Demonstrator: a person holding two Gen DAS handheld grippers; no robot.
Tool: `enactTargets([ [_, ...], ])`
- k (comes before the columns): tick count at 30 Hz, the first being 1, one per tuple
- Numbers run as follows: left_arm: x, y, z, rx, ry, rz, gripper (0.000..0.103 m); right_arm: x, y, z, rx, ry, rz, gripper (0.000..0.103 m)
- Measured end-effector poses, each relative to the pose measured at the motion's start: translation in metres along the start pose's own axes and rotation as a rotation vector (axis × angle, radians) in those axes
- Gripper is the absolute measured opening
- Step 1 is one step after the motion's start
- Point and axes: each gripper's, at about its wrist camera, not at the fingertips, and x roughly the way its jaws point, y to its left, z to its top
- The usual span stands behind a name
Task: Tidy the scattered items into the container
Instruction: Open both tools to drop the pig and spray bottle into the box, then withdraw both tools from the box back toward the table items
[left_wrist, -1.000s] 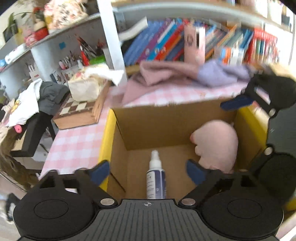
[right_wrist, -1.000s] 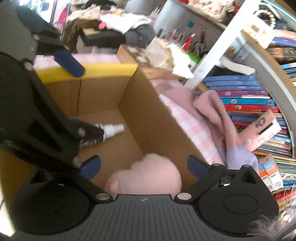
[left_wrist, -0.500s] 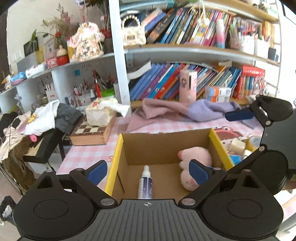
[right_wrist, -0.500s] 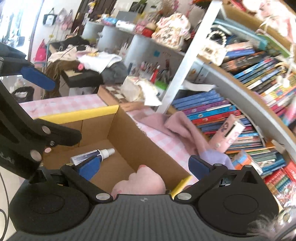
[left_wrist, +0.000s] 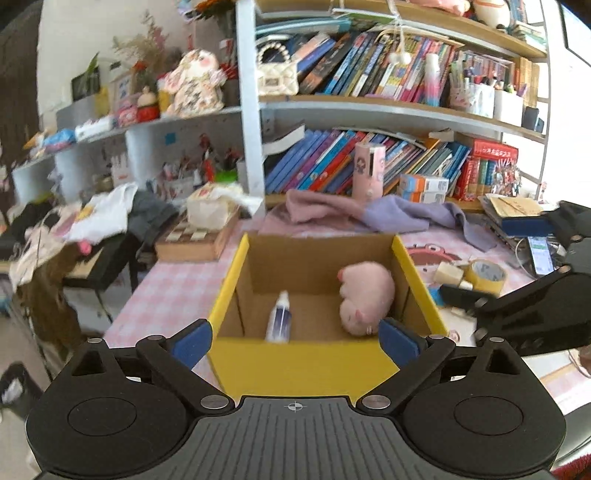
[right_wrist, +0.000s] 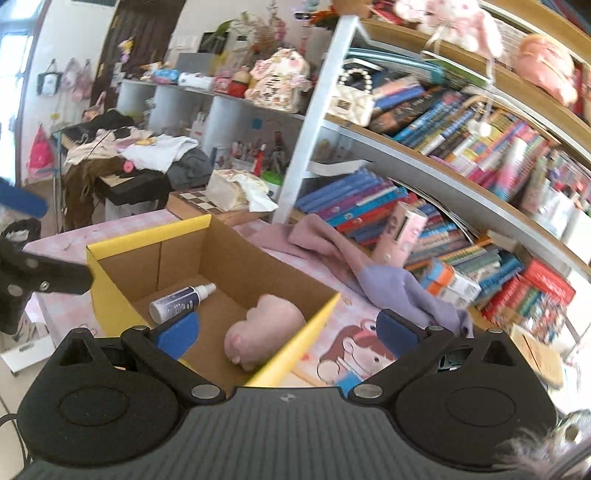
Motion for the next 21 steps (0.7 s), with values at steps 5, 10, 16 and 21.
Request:
enactTargets([
  [5, -0.01, 0.003, -0.02, -0.049, 0.031, 0.02, 0.099, -0.021, 0.005, -0.016, 0.061, -0.003, -0.01, 0.103],
  [10, -0.021, 0.0, -0.034, -0.08, 0.034, 0.044, 0.099, -0.035, 0.011, -0.027, 0.111, 0.002, -0.008, 0.103],
  [16, -0.032, -0.005, -0.051, -0.075, 0.044, 0.066, 0.099, -0.048, 0.015, -0.045, 0.149, 0.02, -0.045, 0.103],
  [21, -0.037, -0.011, -0.063, -0.085, 0.065, 0.05, 0.099, -0.056, 0.017, -0.066, 0.234, 0.095, -0.074, 0.103],
])
